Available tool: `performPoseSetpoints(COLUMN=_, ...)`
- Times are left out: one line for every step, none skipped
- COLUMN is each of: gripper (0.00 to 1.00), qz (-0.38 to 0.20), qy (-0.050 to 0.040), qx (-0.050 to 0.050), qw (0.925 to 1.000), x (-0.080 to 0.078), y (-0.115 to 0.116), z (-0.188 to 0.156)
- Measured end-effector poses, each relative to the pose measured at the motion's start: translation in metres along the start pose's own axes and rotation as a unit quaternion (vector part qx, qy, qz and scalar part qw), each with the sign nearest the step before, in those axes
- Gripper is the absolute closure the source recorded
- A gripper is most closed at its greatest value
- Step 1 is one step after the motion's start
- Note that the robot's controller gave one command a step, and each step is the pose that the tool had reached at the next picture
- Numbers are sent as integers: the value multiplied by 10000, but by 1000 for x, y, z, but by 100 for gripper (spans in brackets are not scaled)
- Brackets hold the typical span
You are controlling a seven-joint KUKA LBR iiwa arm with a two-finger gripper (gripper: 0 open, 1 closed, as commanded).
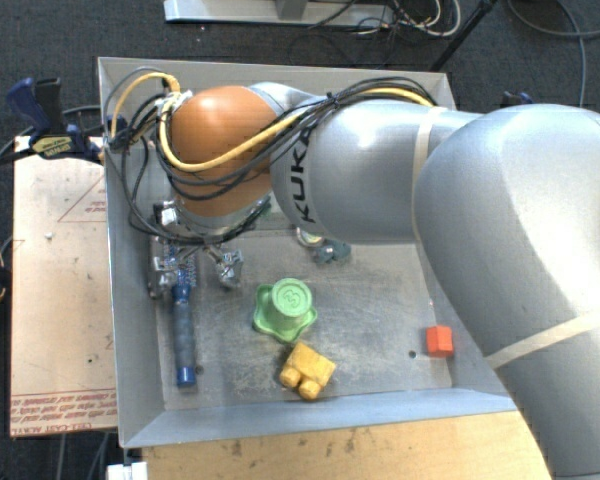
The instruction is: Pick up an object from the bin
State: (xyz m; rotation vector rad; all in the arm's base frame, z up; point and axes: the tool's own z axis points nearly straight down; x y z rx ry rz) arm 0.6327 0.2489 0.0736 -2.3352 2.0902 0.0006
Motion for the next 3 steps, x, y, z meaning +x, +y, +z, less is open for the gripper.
performPoseSetpoints(gripper=0, qz=28, qy=0, qx=-14, qw=10000, x=-1, y=-1, z=-1)
performPoseSetpoints(gripper=100, qz=32, qy=-3, qx=-4, qw=10000, x=-1, y=-2, z=-3)
performPoseSetpoints(gripper=100, qz=50, qy=0, qx=-17, qw=10000, x=-2, y=-2, z=-16)
